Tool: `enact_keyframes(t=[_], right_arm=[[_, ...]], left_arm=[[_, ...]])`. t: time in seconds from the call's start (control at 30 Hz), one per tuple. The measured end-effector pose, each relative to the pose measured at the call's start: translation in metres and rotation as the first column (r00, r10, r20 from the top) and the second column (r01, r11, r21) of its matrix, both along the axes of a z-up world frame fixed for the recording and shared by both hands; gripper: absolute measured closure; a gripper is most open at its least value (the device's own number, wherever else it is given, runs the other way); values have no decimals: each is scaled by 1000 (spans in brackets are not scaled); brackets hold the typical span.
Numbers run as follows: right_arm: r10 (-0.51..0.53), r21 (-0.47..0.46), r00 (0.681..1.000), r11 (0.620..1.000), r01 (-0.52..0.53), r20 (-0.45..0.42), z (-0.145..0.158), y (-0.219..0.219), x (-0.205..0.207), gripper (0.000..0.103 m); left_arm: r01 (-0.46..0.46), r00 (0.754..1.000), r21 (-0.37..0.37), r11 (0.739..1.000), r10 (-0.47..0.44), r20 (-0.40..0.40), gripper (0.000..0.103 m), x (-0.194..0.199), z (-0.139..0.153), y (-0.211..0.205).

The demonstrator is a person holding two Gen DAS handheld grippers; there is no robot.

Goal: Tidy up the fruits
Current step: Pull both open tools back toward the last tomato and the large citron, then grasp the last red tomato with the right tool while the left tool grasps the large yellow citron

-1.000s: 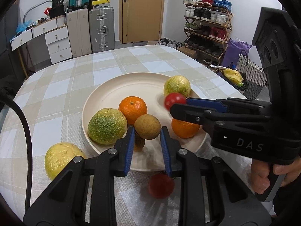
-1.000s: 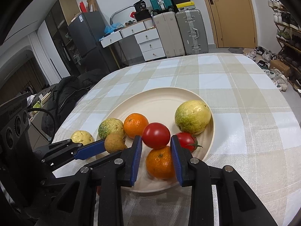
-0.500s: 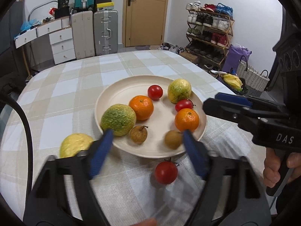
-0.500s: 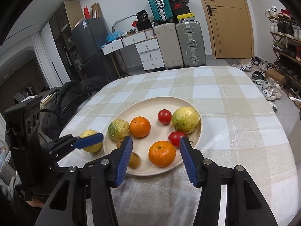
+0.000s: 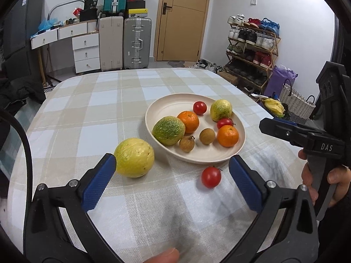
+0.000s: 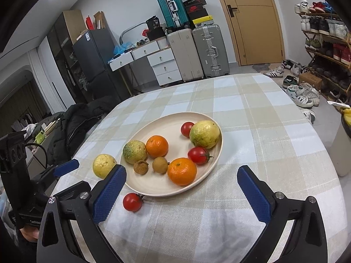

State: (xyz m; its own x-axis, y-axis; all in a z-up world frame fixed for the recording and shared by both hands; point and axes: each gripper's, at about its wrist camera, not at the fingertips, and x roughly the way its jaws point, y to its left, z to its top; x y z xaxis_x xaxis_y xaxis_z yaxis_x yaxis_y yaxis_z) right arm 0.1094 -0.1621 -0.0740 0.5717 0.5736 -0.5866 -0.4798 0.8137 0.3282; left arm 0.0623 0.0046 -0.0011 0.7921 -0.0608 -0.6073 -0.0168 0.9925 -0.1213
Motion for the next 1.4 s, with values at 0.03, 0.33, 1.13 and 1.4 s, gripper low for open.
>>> enact_keyframes(t=[0.03, 0.33, 1.13, 1.4], right_arm=[[7, -10, 1000, 1000, -7, -2, -1, 1, 0, 0], [58, -71, 998, 996, -60, -36, -13, 21, -6, 0], [243, -267, 965, 928, -260, -98, -45, 84, -28, 20], [273, -275, 958, 918, -287, -91, -48, 94, -33, 41]], left_arm=[[-4, 1000, 5, 1000, 4, -5, 1, -1, -1, 0], [-17, 999, 27, 1000, 18, -35, 0, 4, -10, 1], [-92, 991, 22, 996, 93, -94, 0, 18, -25, 28], [-100, 989, 17, 995, 101, -107, 0, 20, -30, 32]])
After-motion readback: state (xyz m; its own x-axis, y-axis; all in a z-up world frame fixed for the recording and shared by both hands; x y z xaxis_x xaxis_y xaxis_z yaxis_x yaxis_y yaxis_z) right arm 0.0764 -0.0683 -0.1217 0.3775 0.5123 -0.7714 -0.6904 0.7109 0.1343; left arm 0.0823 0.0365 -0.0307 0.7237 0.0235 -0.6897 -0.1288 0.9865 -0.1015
